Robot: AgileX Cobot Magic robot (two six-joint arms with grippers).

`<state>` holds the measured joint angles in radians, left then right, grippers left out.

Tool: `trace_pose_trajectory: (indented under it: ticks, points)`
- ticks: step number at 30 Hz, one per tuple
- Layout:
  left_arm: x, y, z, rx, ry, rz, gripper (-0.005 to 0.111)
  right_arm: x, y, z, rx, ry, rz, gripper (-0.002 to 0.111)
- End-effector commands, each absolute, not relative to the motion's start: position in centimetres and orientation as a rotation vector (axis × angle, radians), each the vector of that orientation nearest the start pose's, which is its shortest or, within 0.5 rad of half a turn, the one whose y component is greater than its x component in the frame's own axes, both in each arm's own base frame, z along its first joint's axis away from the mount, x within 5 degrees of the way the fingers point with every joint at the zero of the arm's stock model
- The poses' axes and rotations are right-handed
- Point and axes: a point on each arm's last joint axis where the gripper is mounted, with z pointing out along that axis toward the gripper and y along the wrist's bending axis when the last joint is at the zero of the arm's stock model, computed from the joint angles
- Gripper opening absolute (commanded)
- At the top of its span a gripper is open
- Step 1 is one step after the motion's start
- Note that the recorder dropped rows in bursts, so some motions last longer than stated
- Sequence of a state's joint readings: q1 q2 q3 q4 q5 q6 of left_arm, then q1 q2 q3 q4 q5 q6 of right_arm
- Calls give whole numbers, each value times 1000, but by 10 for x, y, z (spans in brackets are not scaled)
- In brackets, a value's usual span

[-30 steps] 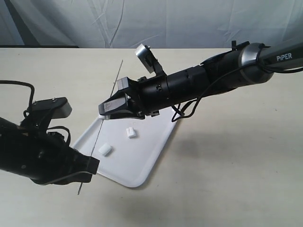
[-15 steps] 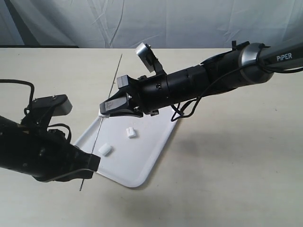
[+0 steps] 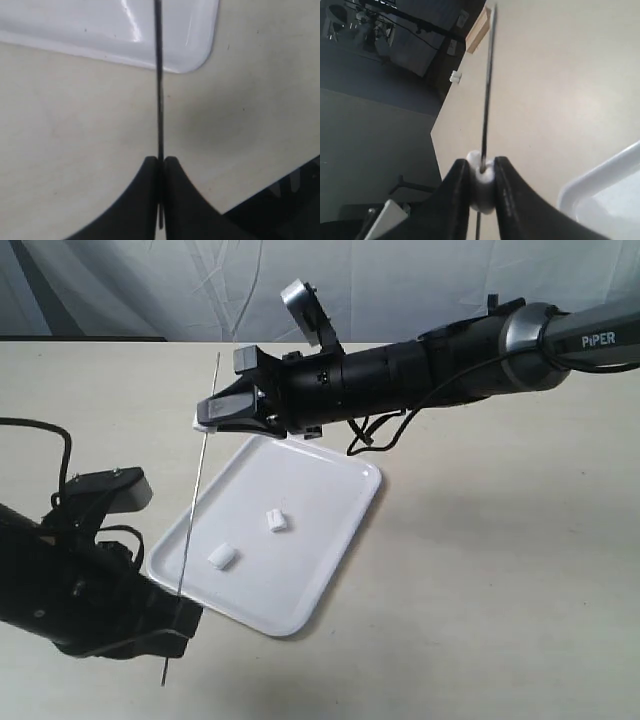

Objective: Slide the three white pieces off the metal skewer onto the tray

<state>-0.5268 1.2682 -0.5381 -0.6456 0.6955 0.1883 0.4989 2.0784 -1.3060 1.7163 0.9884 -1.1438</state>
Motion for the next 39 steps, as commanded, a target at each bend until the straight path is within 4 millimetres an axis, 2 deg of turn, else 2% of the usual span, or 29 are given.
trace_pose_trajectory:
  ticks: [1, 4, 8, 10, 11, 13, 14, 16, 18, 24, 30, 32, 39]
  points:
    - [138, -122, 181, 423, 2969, -716, 0, 356, 260, 204, -429, 2139, 1635, 16]
    - [133, -119, 174, 425, 2988, -700, 0, 370, 246, 219, -384, 2095, 1611, 16]
    - [134, -118, 174, 428, 2974, -686, 0, 380, 228, 225, -328, 2088, 1599, 16]
    - [135, -116, 173, 481, 2963, -633, 0, 374, 223, 208, -479, 2266, 1433, 16]
    - [137, -113, 175, 561, 2980, -550, 0, 365, 222, 193, -650, 2413, 1264, 16]
    - [141, -108, 180, 614, 2995, -426, 0, 355, 217, 170, -809, 2633, 1000, 16]
    - [144, -108, 182, 618, 2987, -400, 0, 352, 217, 163, -828, 2690, 931, 16]
    - [149, -109, 186, 611, 2971, -382, 0, 349, 218, 152, -845, 2754, 867, 16]
    - [153, -112, 190, 611, 2967, -385, 0, 346, 225, 147, -861, 2767, 875, 17]
    - [163, -116, 176, 655, 3063, -324, 0, 341, 243, 141, -854, 2738, 870, 40]
    - [179, -124, 164, 763, 3146, -252, 0, 340, 245, 161, -821, 2686, 911, 41]
    - [185, -128, 163, 808, 3192, -241, 0, 338, 243, 175, -858, 2648, 893, 41]
    - [221, -147, 161, 849, 3187, -214, 0, 321, 229, 229, -1042, 2547, 781, 41]
